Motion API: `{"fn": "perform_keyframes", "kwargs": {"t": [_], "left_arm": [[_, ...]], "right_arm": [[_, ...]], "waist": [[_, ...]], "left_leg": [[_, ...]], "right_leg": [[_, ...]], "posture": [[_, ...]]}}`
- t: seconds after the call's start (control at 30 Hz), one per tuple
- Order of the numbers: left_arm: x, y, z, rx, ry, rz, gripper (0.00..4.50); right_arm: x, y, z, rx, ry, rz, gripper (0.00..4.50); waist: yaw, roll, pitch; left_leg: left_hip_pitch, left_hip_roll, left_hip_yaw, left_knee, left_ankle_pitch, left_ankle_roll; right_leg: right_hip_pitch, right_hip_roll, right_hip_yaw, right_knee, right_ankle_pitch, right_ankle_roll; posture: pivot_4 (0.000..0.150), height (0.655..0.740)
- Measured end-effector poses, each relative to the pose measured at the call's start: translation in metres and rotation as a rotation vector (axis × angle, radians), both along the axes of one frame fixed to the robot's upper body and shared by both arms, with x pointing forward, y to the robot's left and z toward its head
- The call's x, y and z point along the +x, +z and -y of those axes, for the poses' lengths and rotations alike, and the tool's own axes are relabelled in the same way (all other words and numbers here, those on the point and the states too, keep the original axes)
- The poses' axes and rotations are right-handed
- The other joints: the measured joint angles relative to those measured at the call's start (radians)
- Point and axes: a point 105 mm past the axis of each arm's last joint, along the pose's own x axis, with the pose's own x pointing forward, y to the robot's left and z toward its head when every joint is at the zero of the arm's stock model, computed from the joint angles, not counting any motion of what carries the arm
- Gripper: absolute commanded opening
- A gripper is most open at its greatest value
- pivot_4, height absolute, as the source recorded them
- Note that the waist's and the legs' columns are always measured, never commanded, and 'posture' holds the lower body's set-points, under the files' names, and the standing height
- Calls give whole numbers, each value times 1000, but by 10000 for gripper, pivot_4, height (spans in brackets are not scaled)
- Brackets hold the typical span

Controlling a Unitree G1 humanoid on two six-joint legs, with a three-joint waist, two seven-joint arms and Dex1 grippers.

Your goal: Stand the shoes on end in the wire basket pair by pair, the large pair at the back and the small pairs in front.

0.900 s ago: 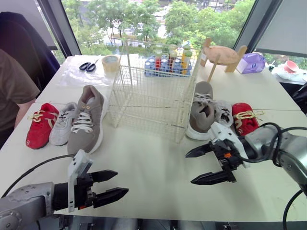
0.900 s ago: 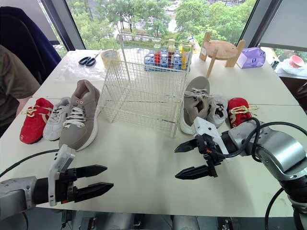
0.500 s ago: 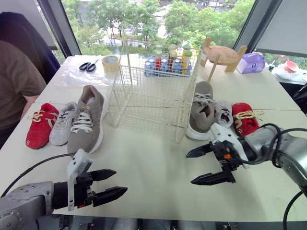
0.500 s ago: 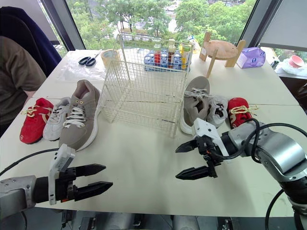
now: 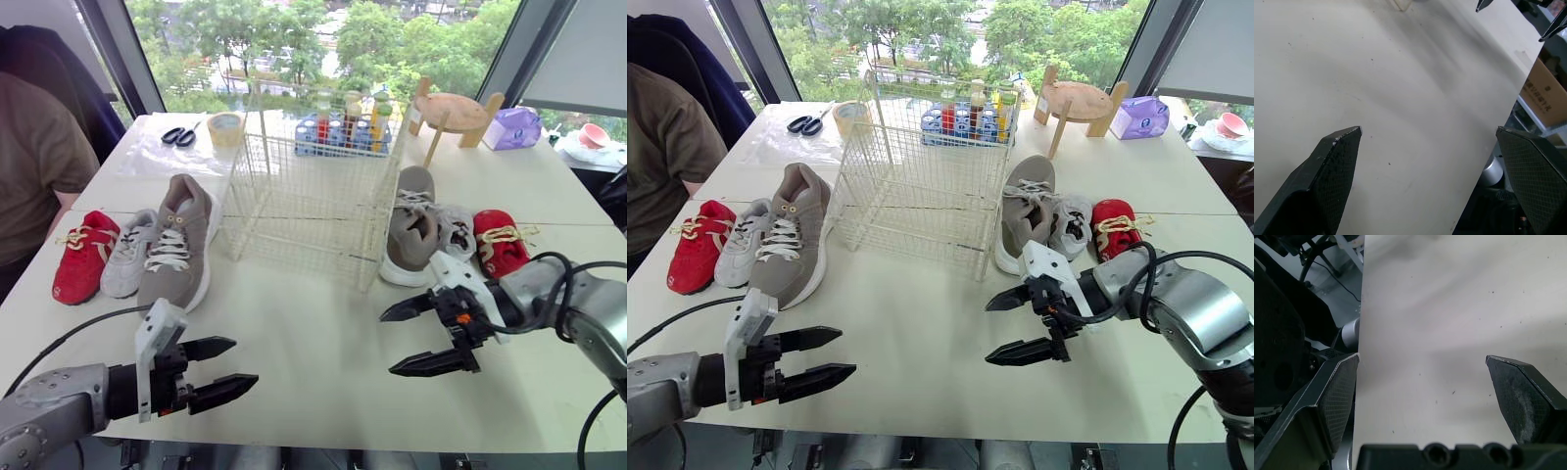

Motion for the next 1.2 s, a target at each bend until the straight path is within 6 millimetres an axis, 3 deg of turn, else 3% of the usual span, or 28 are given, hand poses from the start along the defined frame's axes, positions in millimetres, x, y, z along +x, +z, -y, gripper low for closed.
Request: {"fn": "perform_keyframes", "kwargs": {"t": [0.17, 0.23, 0.37, 0.43, 0.5, 0.6, 0.77, 0.87, 1.0, 1.2], "left_arm": [[1, -5, 1, 11, -20, -8, 44877], [5, -5, -3, 17, -8, 5, 44877], [12, 7, -7, 1, -13, 46, 44877], [17, 29, -11, -4, -32, 94, 44877], [22, 57, -12, 9, -50, 190, 44877], [21, 78, -4, 31, -93, 278, 44877], [27, 89, 2, 38, -78, 344, 44877], [27, 85, 4, 31, -50, 342, 44877], [25, 71, 4, 23, -20, 297, 45000], [29, 65, 10, -4, -2, 309, 45000]], "right_arm": [[-2, -2, 5, -23, -12, -9, 45000], [1, 7, 5, -19, -20, 12, 45000], [15, 64, -8, 72, -4, 167, 45000], [24, 93, -23, 99, 27, 277, 45000], [34, 103, -38, 67, 60, 366, 45000], [52, 88, -62, -3, 99, 392, 45000], [77, 75, -81, -120, 108, 440, 45000], [94, 64, -87, -235, 93, 504, 45000], [107, 37, -87, -358, 86, 510, 31682], [117, 29, -84, -441, 96, 576, 1751]], "waist": [[0, 0, 0], [0, 0, 0], [-4, 1, 1], [-4, 1, 1], [-3, 0, 0], [-6, 0, 0], [-7, 0, 0], [-12, 0, 0], [-21, 0, 0], [-25, 0, 0]], "left_leg": [[0, 0, 0, 0, 0, 0], [0, 0, 0, 0, 0, 0], [0, 2, 1, 0, 0, 0], [-1, 4, 1, 0, 1, -1], [0, 5, 1, 0, 1, -2], [-1, 5, 3, -1, 1, -2], [-2, 4, 4, -1, 2, -3], [-1, 3, 5, -2, 2, -4], [-2, 3, 5, -2, 3, -5], [1, 2, 4, -2, 4, -6]], "right_leg": [[0, 0, 0, 0, 0, 0], [0, 0, 0, 0, 0, 0], [-2, 2, 1, 1, 0, 0], [-4, 4, 1, 2, 0, 0], [-4, 5, 0, 2, 0, -1], [-4, 5, 2, 2, 1, 0], [-7, 5, 3, 4, 2, 2], [-7, 6, 3, 4, 2, 2], [-9, 5, 3, 7, 3, 3], [-7, 6, 3, 9, 2, 2]], "posture": [[1500, 7400], [1500, 7400], [1500, 7400], [1500, 7400], [1500, 7400], [1500, 7400], [1500, 7400], [1500, 7400], [1500, 7400], [1500, 7400]]}}
